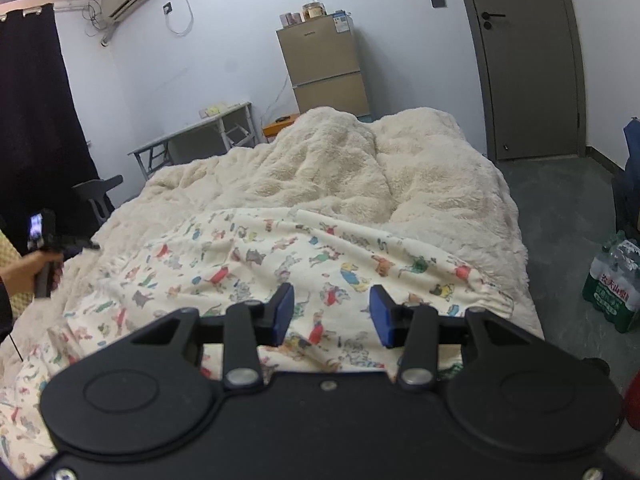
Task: Fold clothes
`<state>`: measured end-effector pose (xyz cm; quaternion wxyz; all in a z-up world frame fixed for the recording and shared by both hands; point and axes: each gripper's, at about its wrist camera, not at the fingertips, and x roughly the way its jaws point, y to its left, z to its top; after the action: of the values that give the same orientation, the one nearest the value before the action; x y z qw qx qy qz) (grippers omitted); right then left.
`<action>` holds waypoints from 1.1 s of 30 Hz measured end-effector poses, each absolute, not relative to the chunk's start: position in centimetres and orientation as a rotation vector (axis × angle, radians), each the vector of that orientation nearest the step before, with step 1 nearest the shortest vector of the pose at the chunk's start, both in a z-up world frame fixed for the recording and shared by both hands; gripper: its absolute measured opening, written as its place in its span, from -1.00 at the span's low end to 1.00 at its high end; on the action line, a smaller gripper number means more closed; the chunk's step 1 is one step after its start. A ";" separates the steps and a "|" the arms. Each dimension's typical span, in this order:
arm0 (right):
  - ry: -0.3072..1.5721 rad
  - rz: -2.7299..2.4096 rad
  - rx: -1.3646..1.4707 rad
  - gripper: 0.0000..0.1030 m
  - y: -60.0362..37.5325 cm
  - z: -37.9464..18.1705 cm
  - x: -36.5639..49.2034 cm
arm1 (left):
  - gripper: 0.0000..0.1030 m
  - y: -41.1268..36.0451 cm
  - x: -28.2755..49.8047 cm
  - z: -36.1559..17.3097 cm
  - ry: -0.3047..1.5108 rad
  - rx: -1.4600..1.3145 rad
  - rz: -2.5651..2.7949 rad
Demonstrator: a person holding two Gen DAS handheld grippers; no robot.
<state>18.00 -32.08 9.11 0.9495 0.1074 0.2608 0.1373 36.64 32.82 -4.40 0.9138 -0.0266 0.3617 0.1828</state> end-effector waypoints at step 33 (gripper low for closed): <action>0.349 0.409 0.234 -0.05 -32.7 12.9 11.1 | 0.29 40.1 14.6 -6.0 0.531 -1.123 0.273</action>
<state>11.15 -32.65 12.95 0.9573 0.1153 0.1719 0.2017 14.58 40.14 -5.98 0.8046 -0.5243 0.2480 0.1274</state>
